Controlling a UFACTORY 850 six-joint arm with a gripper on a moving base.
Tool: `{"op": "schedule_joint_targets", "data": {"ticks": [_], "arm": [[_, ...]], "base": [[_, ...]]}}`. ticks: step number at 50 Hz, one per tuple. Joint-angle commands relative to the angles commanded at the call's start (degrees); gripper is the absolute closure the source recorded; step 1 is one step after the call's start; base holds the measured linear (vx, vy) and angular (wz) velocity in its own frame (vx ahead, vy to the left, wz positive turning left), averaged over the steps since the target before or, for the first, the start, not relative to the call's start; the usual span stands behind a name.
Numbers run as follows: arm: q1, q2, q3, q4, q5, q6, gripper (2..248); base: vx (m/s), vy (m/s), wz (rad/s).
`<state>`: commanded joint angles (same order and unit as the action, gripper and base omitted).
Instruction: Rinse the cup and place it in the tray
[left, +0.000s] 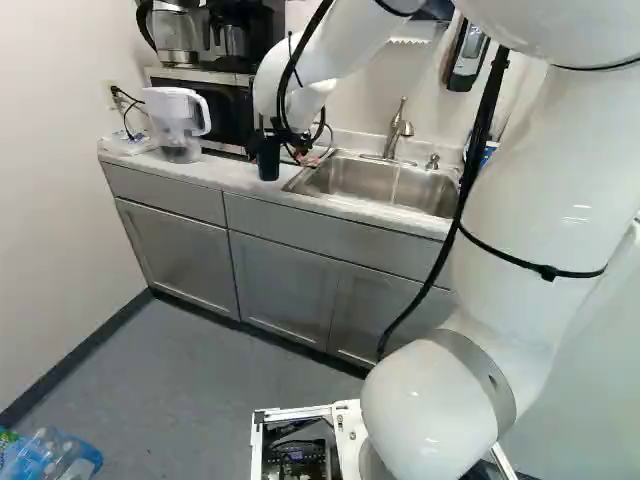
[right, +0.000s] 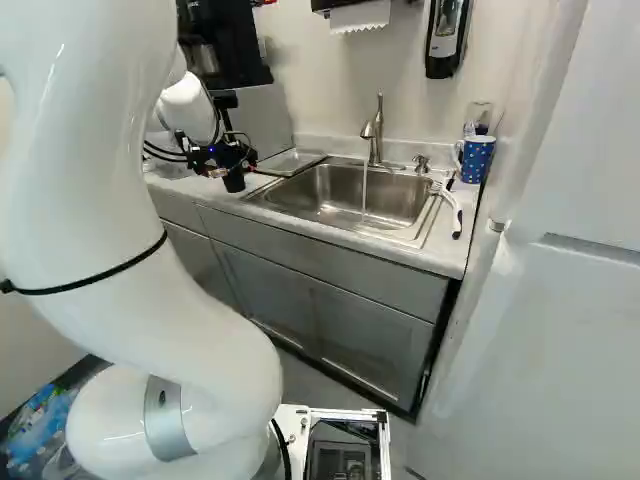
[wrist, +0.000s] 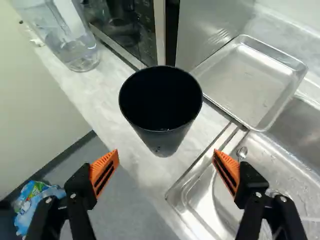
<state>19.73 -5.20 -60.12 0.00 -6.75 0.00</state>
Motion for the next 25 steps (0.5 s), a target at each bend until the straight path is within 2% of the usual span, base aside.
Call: {"op": "schedule_joint_targets", "data": {"ticks": [25], "arm": [[0.4,-0.7,2.6,0.0,10.0,0.0,3]], "base": [[0.0,0.0,0.0]]}}
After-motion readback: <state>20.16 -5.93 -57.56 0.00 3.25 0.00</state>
